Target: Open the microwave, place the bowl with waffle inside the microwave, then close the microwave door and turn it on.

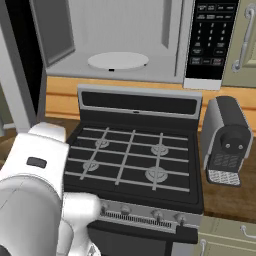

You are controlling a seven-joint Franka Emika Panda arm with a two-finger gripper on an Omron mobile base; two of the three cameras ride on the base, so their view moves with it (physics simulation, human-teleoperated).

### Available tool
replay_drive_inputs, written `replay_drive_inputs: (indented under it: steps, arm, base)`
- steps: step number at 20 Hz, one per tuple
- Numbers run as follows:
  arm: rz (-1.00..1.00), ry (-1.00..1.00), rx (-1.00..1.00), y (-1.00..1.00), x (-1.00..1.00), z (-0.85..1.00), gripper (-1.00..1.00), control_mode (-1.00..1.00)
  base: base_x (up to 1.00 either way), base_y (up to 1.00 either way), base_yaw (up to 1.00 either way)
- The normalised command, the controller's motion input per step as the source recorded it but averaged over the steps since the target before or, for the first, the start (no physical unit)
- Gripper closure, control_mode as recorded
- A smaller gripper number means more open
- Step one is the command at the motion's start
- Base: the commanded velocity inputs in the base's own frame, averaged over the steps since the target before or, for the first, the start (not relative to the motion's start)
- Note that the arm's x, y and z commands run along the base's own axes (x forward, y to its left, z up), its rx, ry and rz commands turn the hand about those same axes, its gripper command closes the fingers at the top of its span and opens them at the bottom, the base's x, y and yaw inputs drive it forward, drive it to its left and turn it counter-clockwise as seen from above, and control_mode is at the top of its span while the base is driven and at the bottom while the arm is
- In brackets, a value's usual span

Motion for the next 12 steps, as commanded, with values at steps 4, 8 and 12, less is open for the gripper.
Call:
replay_drive_inputs:
  steps: [4, 8, 12]
  arm:
    - [0.3, -0.29, 0.06, 0.19, 0.75, -0.22, -1.0, -1.0]
    - [0.28, -0.31, 0.06, 0.37, 0.83, -0.35, -1.0, -1.0]
    - [0.3, -0.38, 0.11, 0.1, 0.7, -0.29, -1.0, -1.0]
  base:
    - [0.0, 0.0, 0.0]
    - [0.0, 0.0, 0.0]
    - [0.0, 0.0, 0.0]
